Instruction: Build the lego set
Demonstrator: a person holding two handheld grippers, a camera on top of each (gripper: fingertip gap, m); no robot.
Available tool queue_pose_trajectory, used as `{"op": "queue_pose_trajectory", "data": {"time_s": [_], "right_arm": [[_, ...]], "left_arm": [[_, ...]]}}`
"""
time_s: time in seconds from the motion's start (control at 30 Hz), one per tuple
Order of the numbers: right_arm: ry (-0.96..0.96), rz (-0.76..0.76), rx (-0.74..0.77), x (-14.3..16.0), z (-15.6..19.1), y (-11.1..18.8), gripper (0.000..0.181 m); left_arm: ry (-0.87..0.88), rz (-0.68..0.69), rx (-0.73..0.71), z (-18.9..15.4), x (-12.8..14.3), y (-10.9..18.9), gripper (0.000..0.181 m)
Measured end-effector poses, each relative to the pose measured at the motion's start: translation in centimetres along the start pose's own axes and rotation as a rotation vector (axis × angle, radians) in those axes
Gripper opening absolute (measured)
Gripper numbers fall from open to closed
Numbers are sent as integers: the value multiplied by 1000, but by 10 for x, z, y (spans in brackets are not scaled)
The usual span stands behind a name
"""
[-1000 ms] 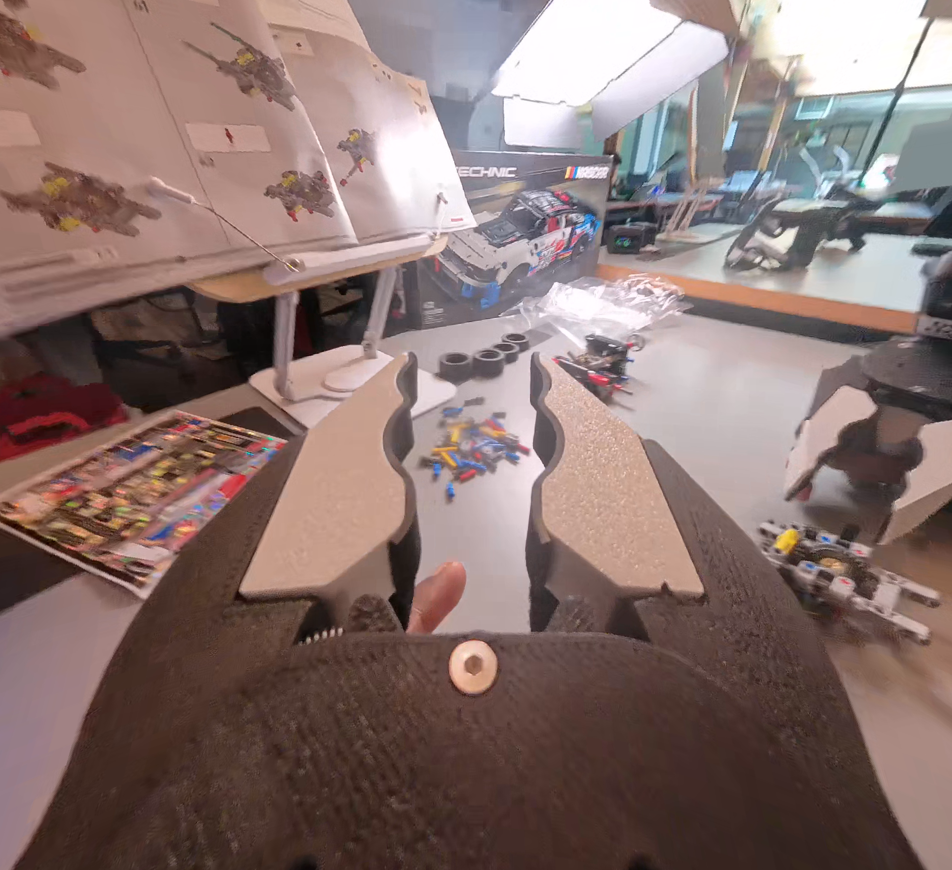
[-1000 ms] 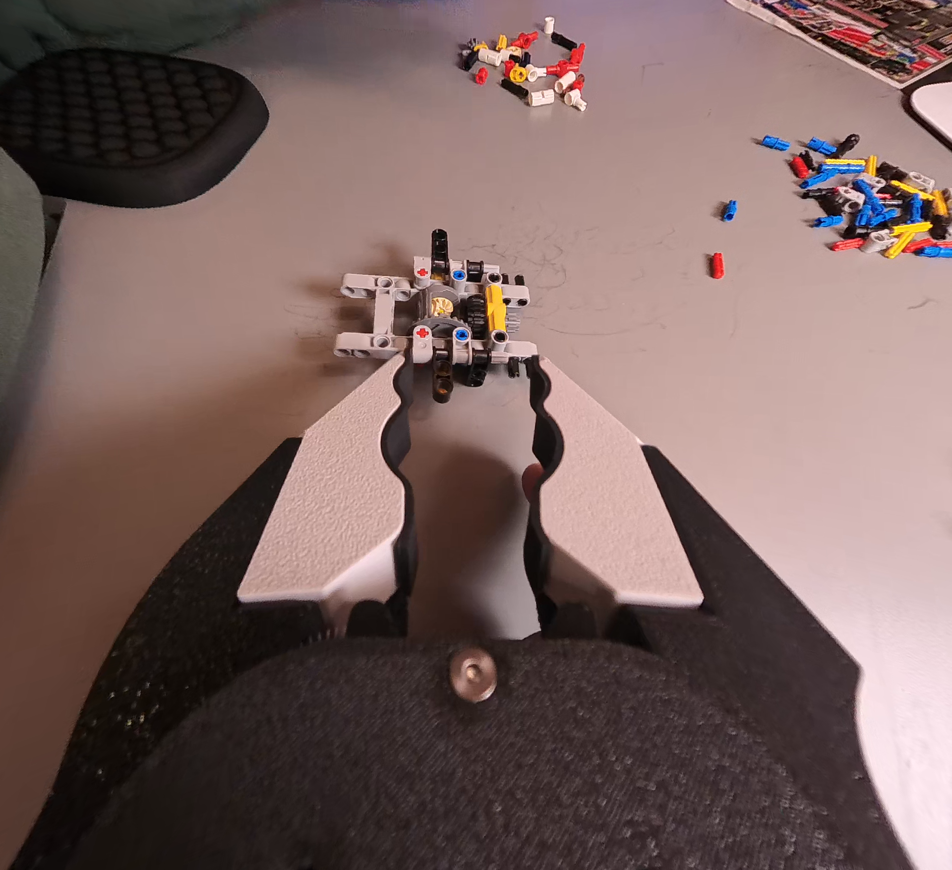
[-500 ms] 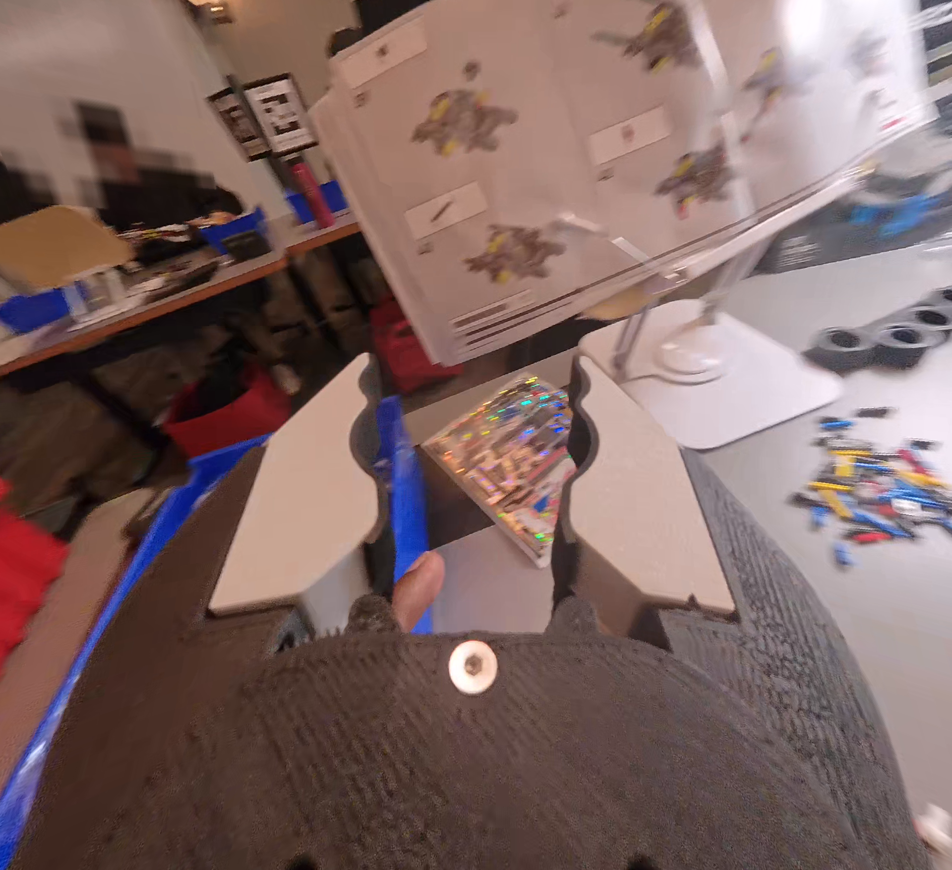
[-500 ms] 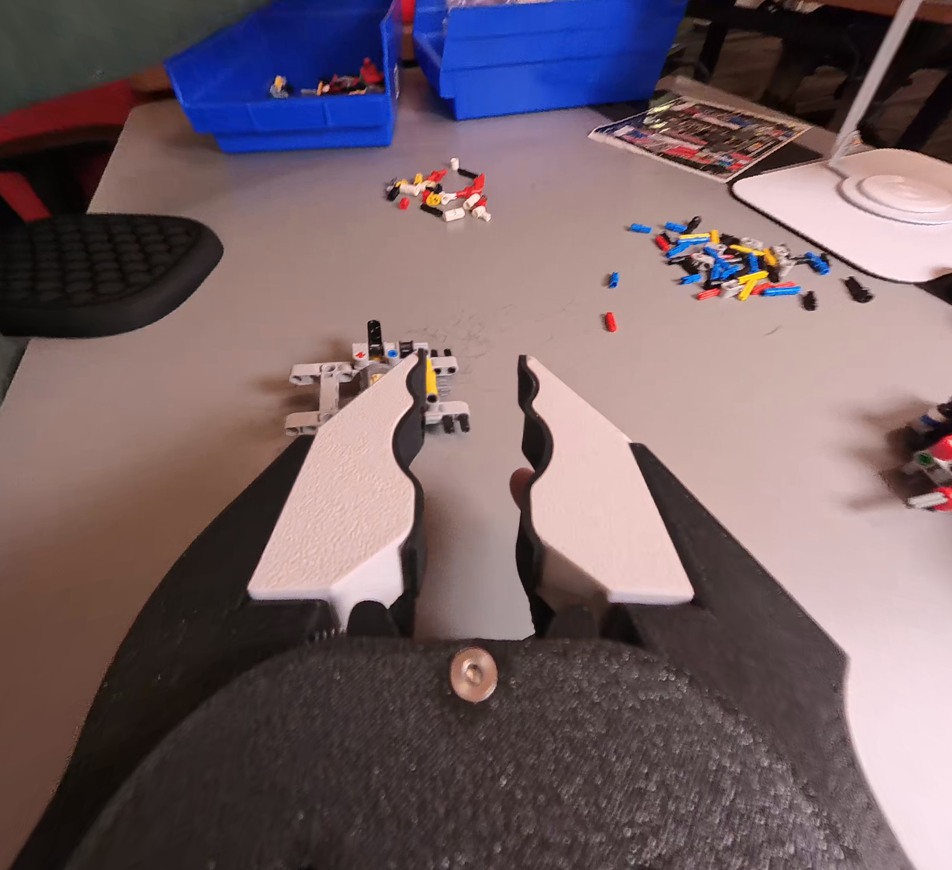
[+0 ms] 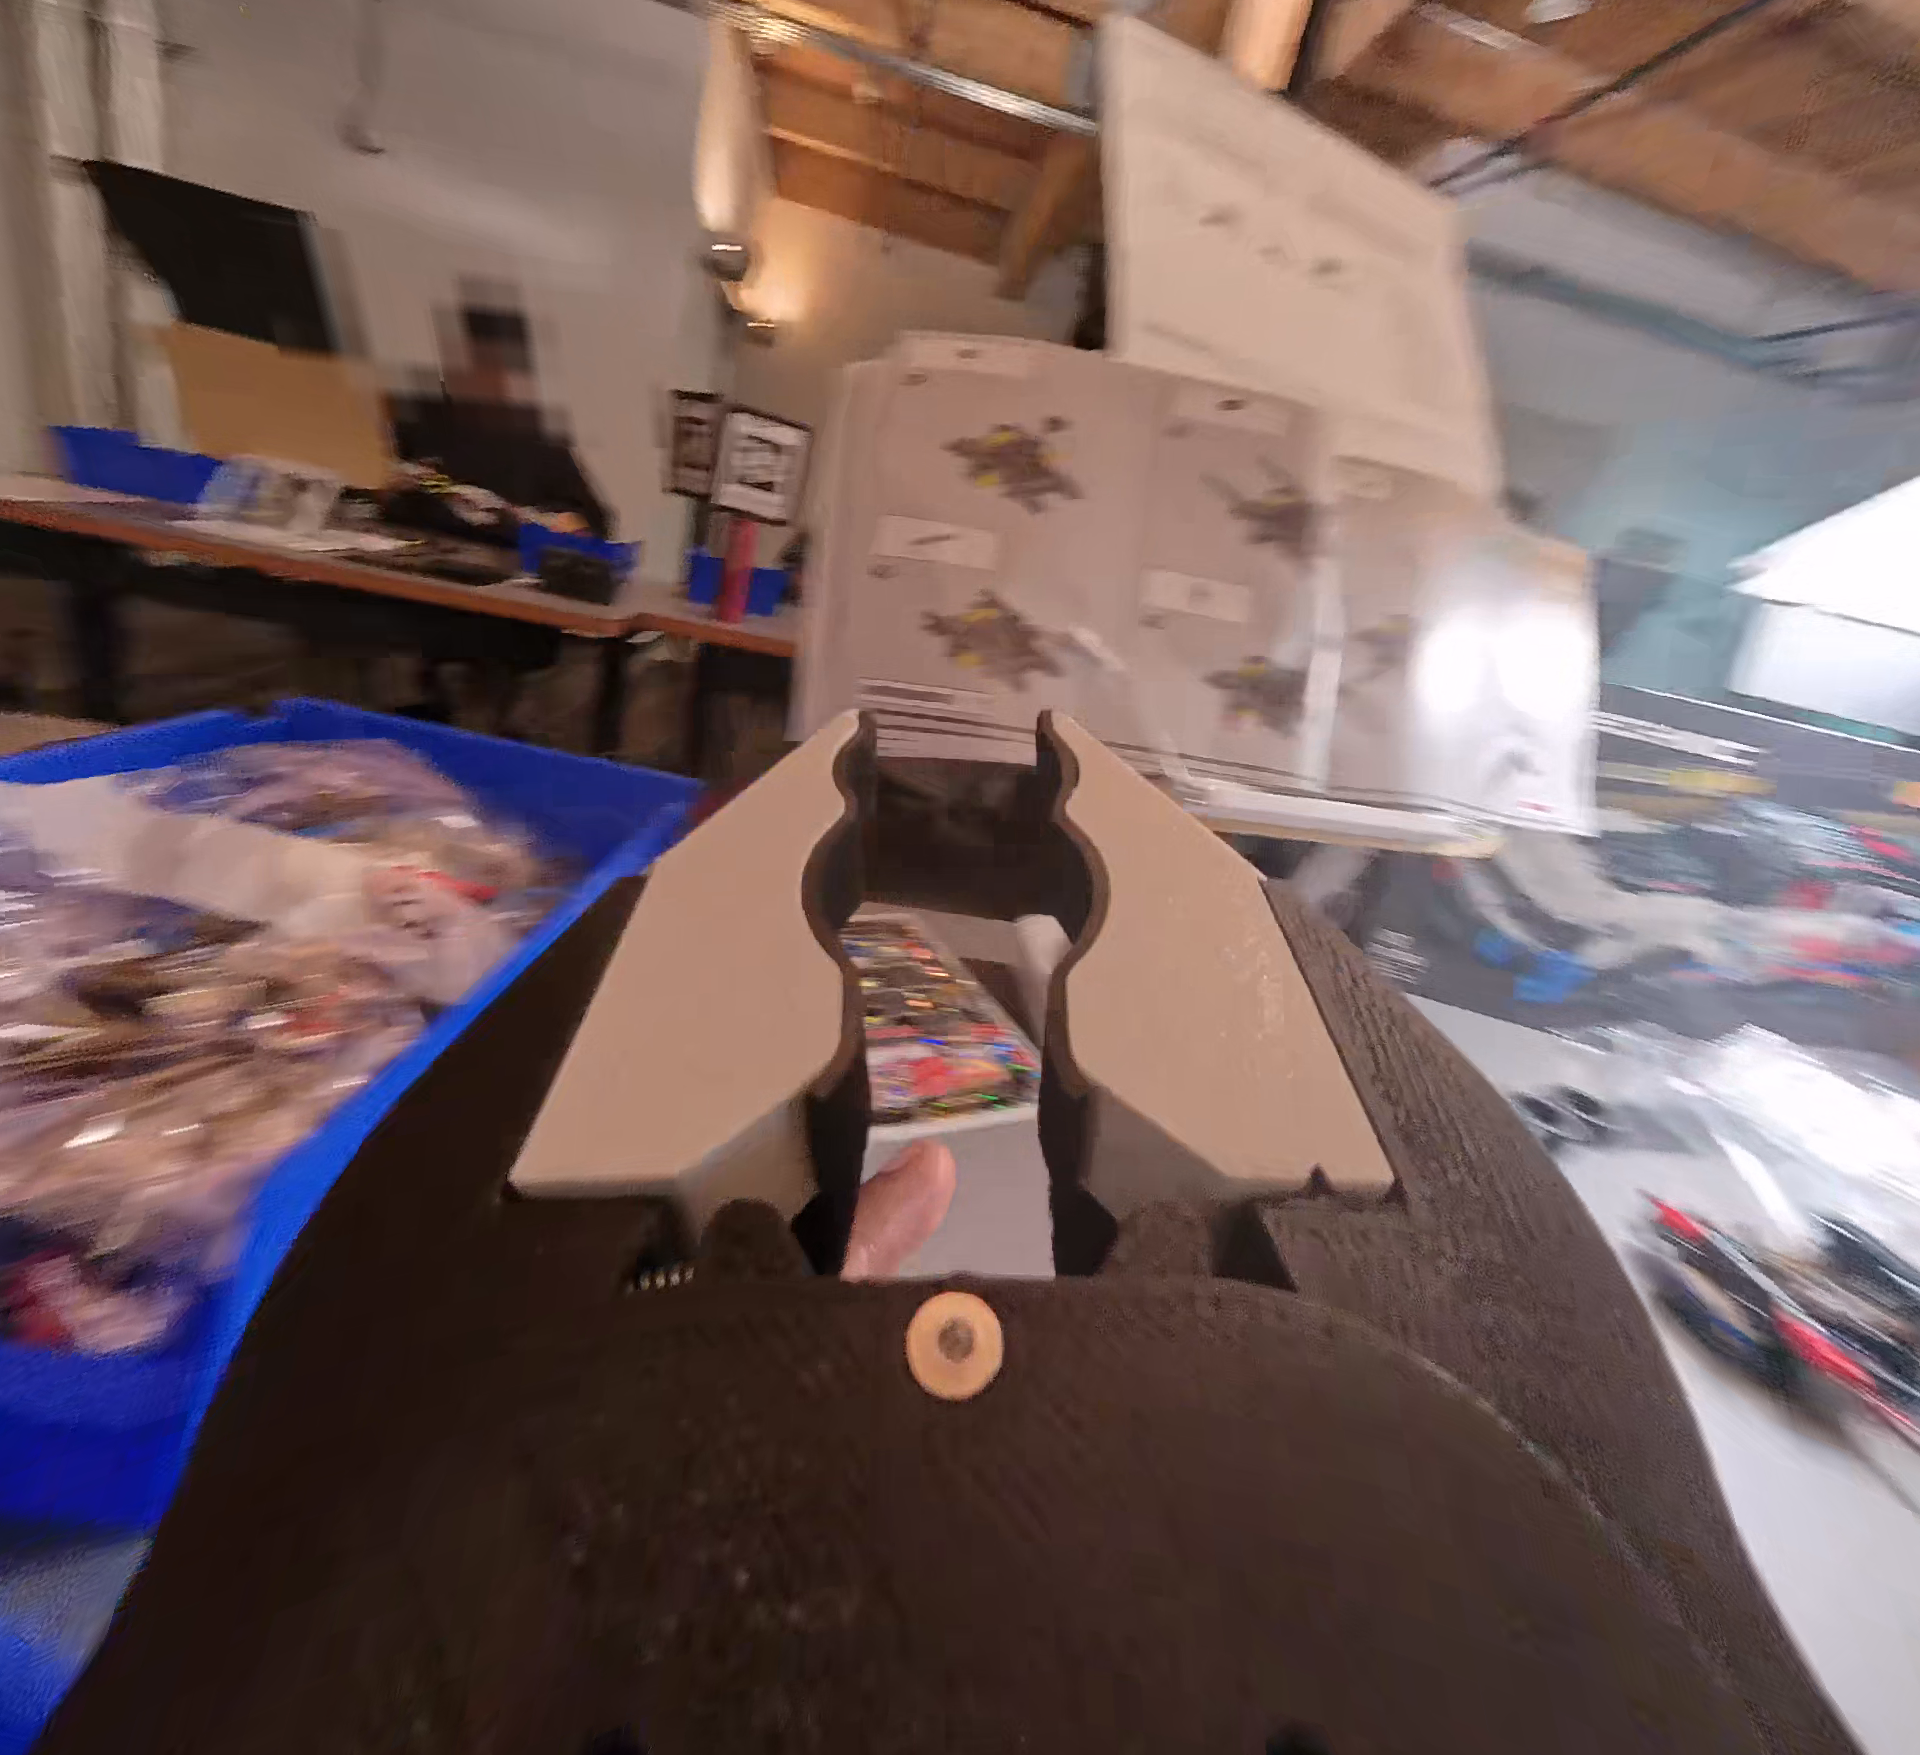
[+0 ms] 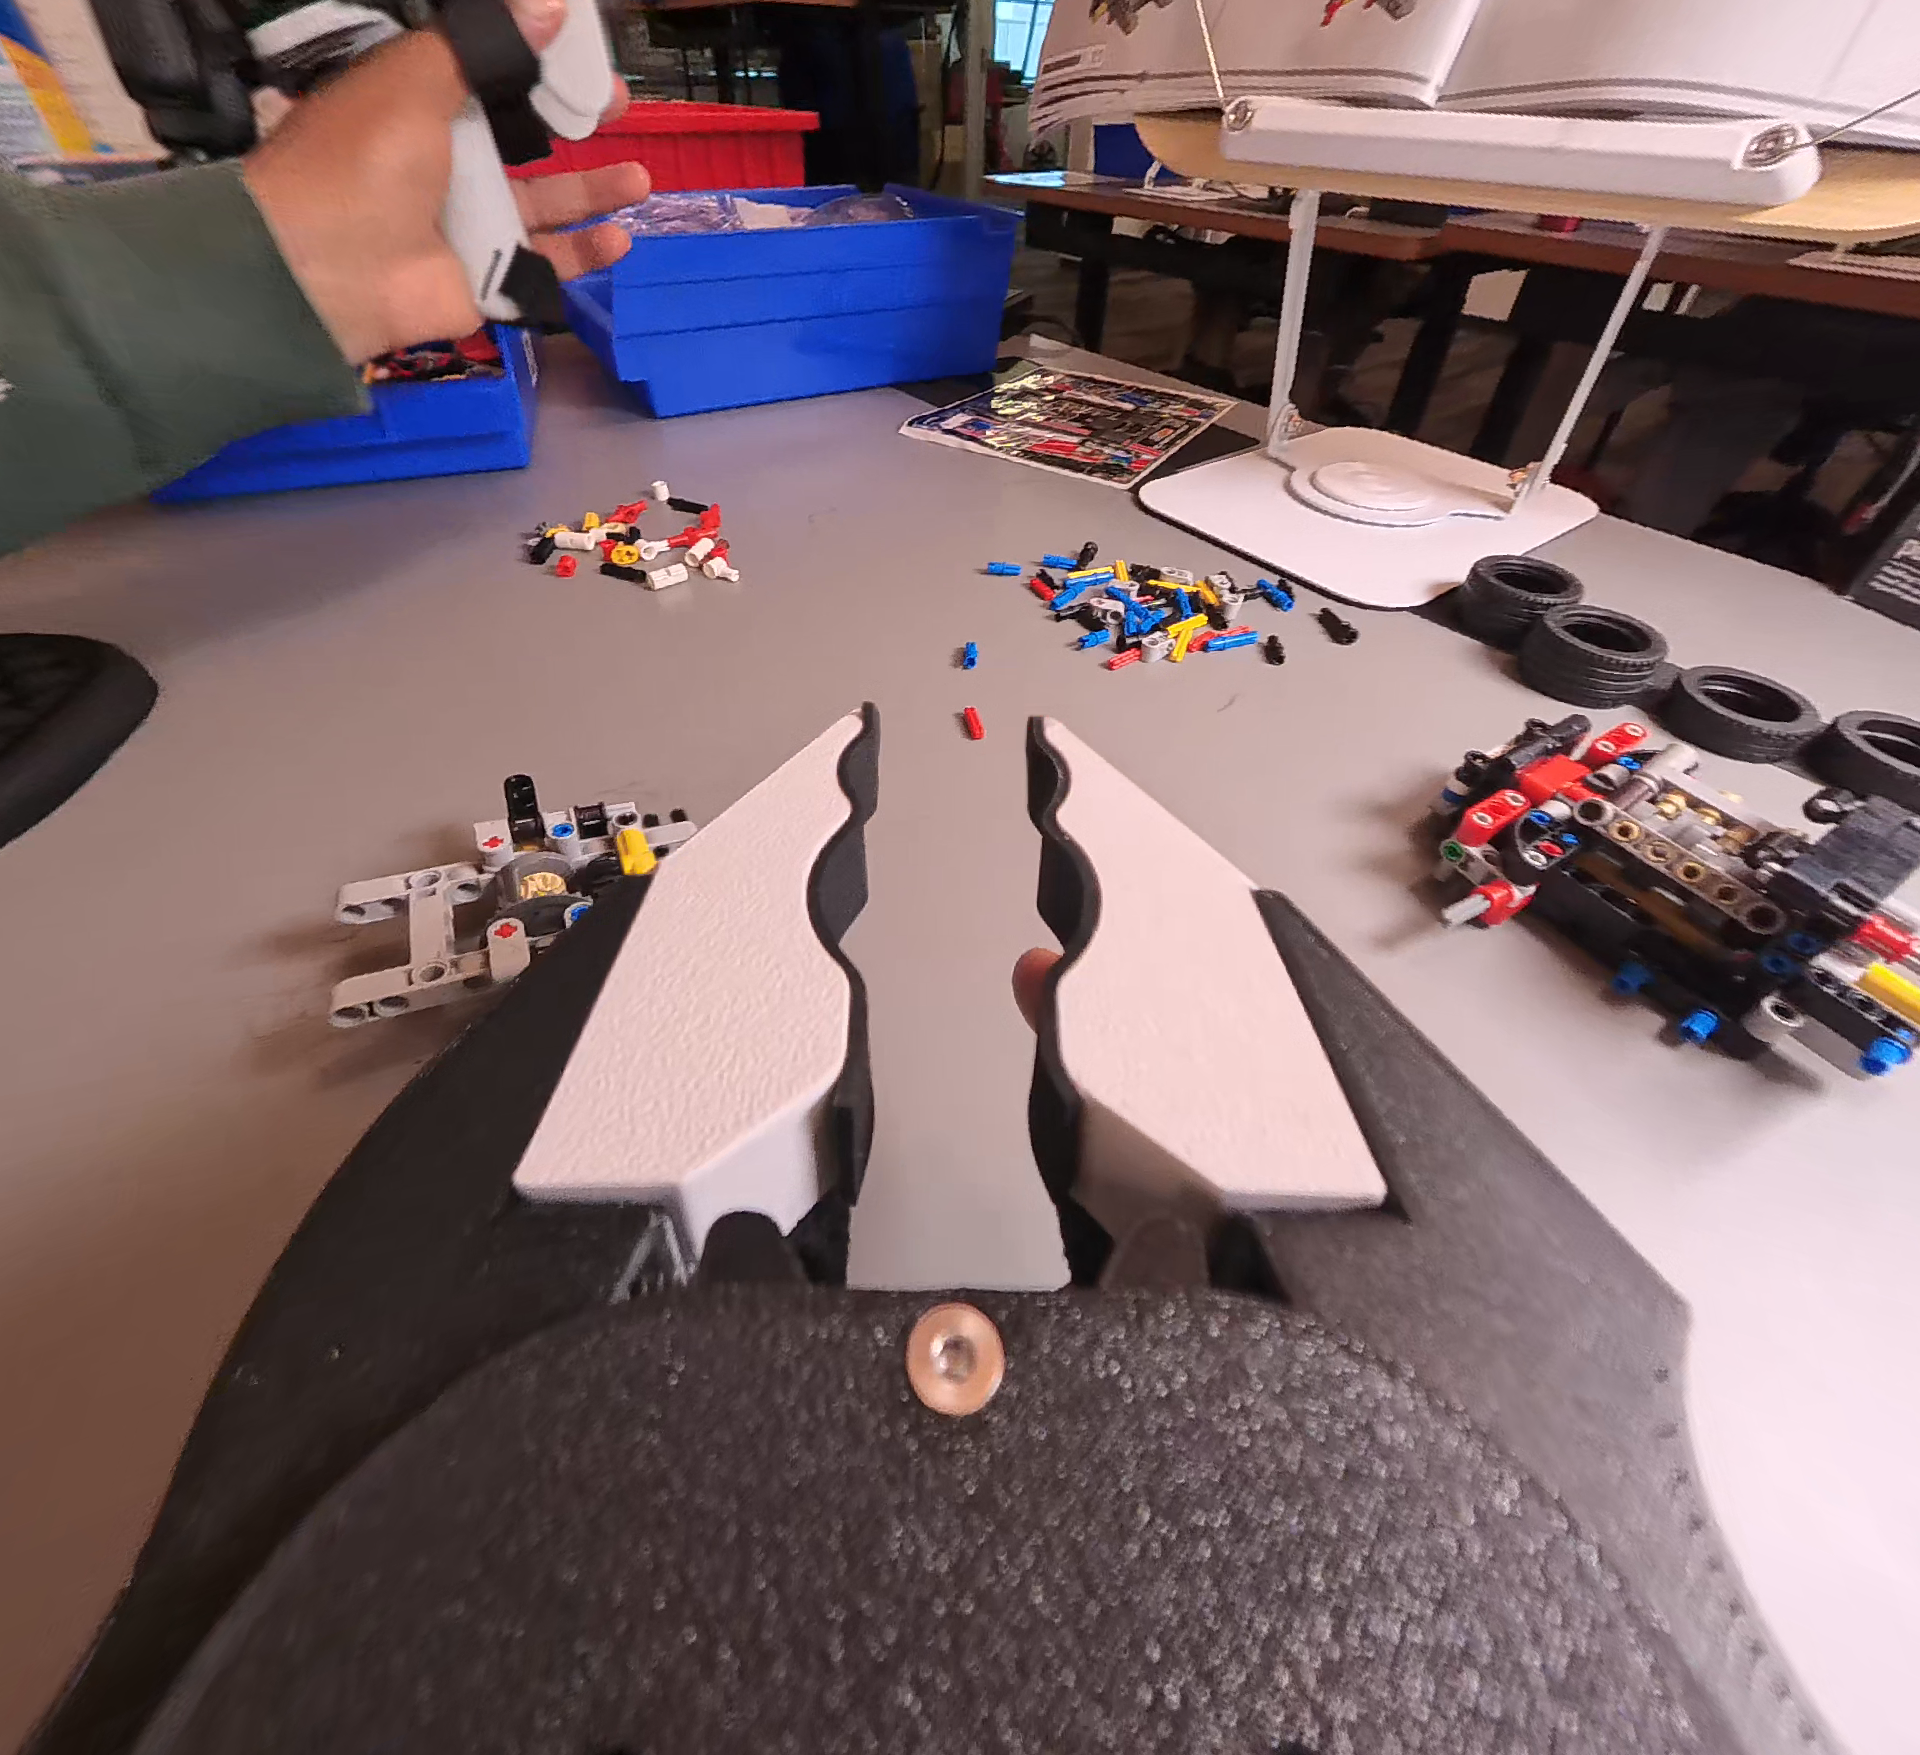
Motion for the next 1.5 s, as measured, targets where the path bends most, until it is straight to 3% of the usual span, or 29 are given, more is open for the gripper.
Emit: {"op": "queue_pose_trajectory", "data": {"time_s": [0.13, 0.23, 0.33, 0.4, 0.47, 0.5, 0.67, 0.7, 0.83, 1.07, 1.2, 1.3, 1.4, 1.5], "right_arm": [[11, 7, 22, 2, -2, -1, 27], [19, 10, 2, 2, 2, -2, 27], [26, 17, -44, 3, 10, -3, 28], [19, 29, -86, 4, 17, -4, 31], [26, 30, -108, 4, 21, -5, 32], [29, 35, -113, 4, 22, -6, 33], [45, 34, -135, 5, 27, -4, 35], [49, 38, -136, 5, 27, -5, 35], [65, 51, -142, 7, 29, -6, 34], [71, 45, -139, 6, 30, -6, 33], [75, 38, -144, 5, 31, -7, 32], [79, 45, -145, 5, 30, -11, 32], [91, 50, -152, 6, 31, -13, 32], [97, 138, -272, 19, 50, -7, 33]], "left_arm": [[61, 124, 482, -103, 12, 45, 53], [118, 291, 783, -156, 27, 101, 91], [80, 390, 886, -175, 48, 147, 118], [55, 393, 883, -177, 62, 161, 122], [24, 347, 816, -171, 73, 154, 113], [13, 320, 774, -167, 75, 147, 100], [-104, 285, 557, -141, 83, 105, 10], [-116, 288, 520, -137, 88, 98, 0], [-146, 328, 476, -139, 110, 65, 0], [66, 312, 691, -164, 117, 10, 18], [-14, 370, 773, -171, 124, 17, 34], [-8, 299, 774, -177, 111, 21, 40], [-96, 317, 793, -188, 115, 25, 49], [-154, 377, 856, -203, 126, 39, 57]]}}
Point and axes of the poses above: each gripper's, where its closed fingertips meet, y back along the fingers, x out of its underside, z = x × y across the jaws, the point moved 1 cm from there along y, back along the fingers, and after that the axes turned 2 degrees about z, right-handed, at the moved point
